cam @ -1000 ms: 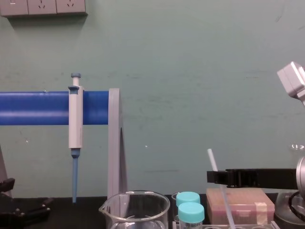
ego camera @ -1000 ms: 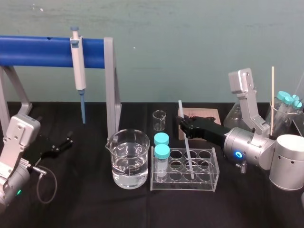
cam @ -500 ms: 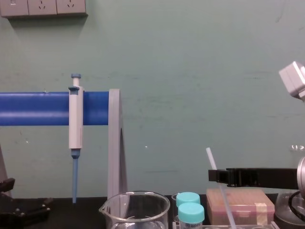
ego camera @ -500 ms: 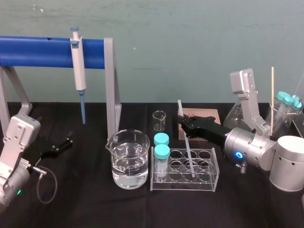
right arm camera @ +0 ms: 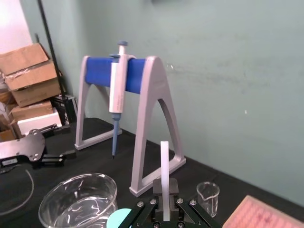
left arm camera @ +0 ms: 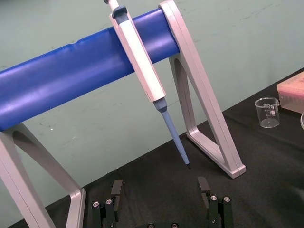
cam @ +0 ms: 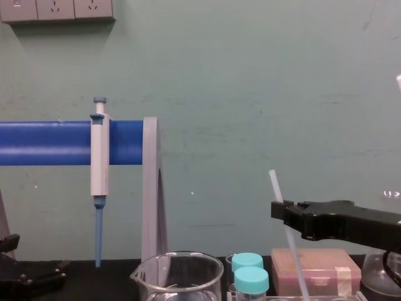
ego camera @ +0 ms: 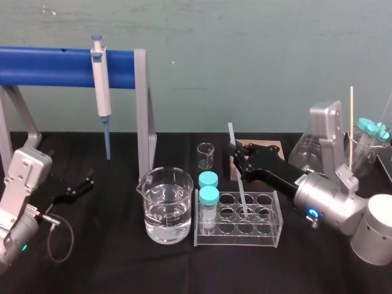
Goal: Pick up the stirring rod with one hand, then place it down.
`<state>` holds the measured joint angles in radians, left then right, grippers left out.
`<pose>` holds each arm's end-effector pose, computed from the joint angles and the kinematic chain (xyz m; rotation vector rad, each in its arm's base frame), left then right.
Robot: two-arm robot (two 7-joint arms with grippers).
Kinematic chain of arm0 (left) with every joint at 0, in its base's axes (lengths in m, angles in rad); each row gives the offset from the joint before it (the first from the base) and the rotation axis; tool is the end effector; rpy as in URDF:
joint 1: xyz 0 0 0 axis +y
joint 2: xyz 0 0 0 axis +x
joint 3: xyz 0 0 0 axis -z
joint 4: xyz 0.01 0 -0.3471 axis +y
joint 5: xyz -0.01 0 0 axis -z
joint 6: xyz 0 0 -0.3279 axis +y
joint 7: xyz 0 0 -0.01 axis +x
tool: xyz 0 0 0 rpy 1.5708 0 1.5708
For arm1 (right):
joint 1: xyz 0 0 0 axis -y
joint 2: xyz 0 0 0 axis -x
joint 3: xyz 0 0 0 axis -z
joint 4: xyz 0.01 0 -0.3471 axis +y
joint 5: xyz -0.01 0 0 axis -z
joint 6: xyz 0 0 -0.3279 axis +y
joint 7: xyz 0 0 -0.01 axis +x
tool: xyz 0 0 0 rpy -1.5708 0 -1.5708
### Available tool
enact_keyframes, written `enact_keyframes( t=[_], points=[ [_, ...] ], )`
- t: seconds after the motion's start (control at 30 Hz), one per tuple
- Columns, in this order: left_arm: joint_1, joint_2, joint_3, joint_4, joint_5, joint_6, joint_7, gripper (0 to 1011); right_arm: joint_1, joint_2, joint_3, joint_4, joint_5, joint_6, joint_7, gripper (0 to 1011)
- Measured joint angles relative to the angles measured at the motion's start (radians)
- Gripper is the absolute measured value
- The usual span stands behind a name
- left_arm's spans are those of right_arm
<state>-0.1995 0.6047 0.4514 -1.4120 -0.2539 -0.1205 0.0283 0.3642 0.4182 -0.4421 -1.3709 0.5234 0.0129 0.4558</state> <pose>0.3854 0.1101 -0.3520 0.3045 -0.2850 1.2480 0.4455 -0.0396 -0.3080 -0.0135 0.0237 -0.8076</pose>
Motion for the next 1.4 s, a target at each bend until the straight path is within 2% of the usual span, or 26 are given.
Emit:
enact_keyframes(
  t=[0.1,0.3,0.53,0.83,0.97,1.4],
  points=[
    [0.000,0.000,0.000,0.000,0.000,0.000,0.000,1000,-0.018,0.005,0.009,-0.009,-0.019,-0.046,0.007,69],
    [0.000,0.000,0.000,0.000,0.000,0.000,0.000,1000,-0.050,0.000,0.043,-0.032,-0.017,-0.084,0.009,69],
    [0.000,0.000,0.000,0.000,0.000,0.000,0.000,1000,-0.065,-0.013,0.080,-0.062,-0.005,-0.101,0.008,69],
    [0.000,0.000,0.000,0.000,0.000,0.000,0.000,1000,-0.079,-0.020,0.163,-0.160,0.017,-0.129,-0.026,69],
    [0.000,0.000,0.000,0.000,0.000,0.000,0.000,1000,-0.087,-0.015,0.186,-0.188,0.016,-0.135,-0.037,69],
    [0.000,0.000,0.000,0.000,0.000,0.000,0.000,1000,-0.103,-0.014,0.215,-0.206,0.006,-0.135,-0.045,69]
  ],
)
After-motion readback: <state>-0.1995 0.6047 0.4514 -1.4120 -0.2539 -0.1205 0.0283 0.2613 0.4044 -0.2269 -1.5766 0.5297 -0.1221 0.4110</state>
